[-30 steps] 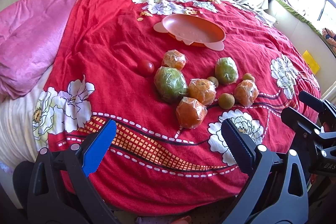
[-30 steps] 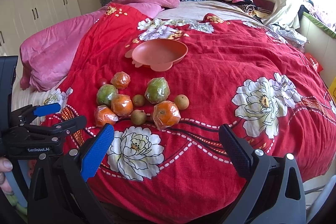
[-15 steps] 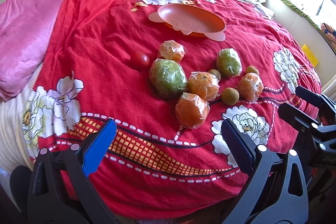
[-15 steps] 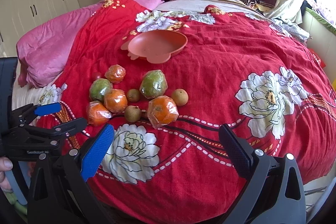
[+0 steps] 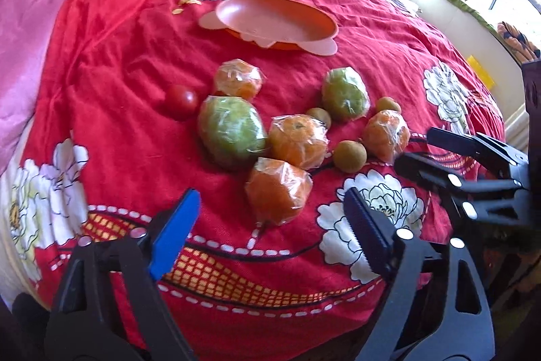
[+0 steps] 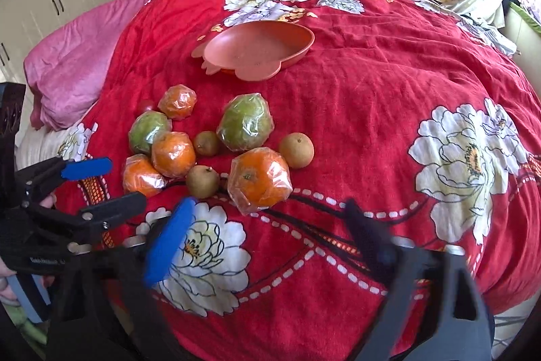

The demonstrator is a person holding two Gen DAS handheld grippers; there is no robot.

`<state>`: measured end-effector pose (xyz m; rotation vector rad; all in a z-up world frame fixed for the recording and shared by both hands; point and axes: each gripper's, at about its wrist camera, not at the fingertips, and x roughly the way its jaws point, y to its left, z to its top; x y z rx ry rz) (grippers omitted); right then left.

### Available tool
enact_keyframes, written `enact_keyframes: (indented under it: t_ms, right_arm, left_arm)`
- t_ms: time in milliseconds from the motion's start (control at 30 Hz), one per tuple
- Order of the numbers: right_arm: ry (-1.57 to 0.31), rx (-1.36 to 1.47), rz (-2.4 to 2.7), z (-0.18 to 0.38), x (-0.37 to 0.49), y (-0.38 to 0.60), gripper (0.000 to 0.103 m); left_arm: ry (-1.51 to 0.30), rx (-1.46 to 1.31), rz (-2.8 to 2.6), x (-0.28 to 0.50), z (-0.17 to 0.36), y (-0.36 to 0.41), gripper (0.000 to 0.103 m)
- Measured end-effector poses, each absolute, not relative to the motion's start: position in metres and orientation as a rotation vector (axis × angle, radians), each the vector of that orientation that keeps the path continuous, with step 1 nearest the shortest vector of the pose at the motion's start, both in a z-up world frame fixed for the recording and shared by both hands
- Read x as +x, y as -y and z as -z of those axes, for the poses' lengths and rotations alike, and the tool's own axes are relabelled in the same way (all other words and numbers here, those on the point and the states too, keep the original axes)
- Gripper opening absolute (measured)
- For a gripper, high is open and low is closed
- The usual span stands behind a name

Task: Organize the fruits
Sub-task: 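Close the right gripper on a wrapped orange while the left gripper grasps another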

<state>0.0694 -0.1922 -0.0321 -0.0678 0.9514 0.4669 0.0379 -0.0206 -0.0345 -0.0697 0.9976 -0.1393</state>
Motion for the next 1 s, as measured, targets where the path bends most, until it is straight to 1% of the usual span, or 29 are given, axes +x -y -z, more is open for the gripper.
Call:
enact_keyframes:
  t_ms: [33,100,133,167,200,367,500,567,700,733,1000]
  right_arm:
    - [-0.963,-0.066,-0.476,0.034,0.072,0.192,0.069]
    - [-0.970,-0.063,-0.478,0.036,0.074,0.191,0.066]
    - [-0.971,-0.065,-0.489,0.036,0.075,0.191,0.061]
    - [-0.972,-0.068,-0.490,0.037,0.076,0.190,0.058]
    - [-0.972,-0.065,-0.494,0.037,0.077,0.190,0.057]
    - [-0.984,-0.062,-0.528,0.038,0.084,0.185,0.043]
    - [-0.990,-0.068,-0.538,0.043,0.088,0.180,0.041]
    - [-0.988,-0.065,-0.538,0.044,0.091,0.179,0.041]
    - [-0.976,-0.059,-0.547,0.044,0.091,0.180,0.041]
    - [-0.971,-0.054,-0.552,0.043,0.091,0.181,0.041]
    - [-0.949,-0.025,-0.574,0.030,0.083,0.188,0.041]
  left_arm:
    - [-0.999,-0.074,0.145,0.038,0.035,0.021,0.069]
    - [-1.005,-0.075,0.156,0.041,0.038,0.022,0.064]
    - [-1.005,-0.077,0.159,0.042,0.038,0.022,0.063]
    - [-1.006,-0.079,0.167,0.043,0.039,0.021,0.058]
    - [-1.008,-0.083,0.171,0.044,0.040,0.021,0.056]
    - [-1.016,-0.093,0.182,0.050,0.044,0.019,0.052]
    - [-1.019,-0.099,0.190,0.052,0.046,0.018,0.049]
    - [-1.023,-0.095,0.199,0.053,0.047,0.020,0.041]
    - [-1.030,-0.095,0.219,0.055,0.051,0.022,0.038]
    - [-1.028,-0.095,0.220,0.056,0.052,0.021,0.035]
    - [-1.023,-0.119,0.269,0.052,0.043,0.016,0.033]
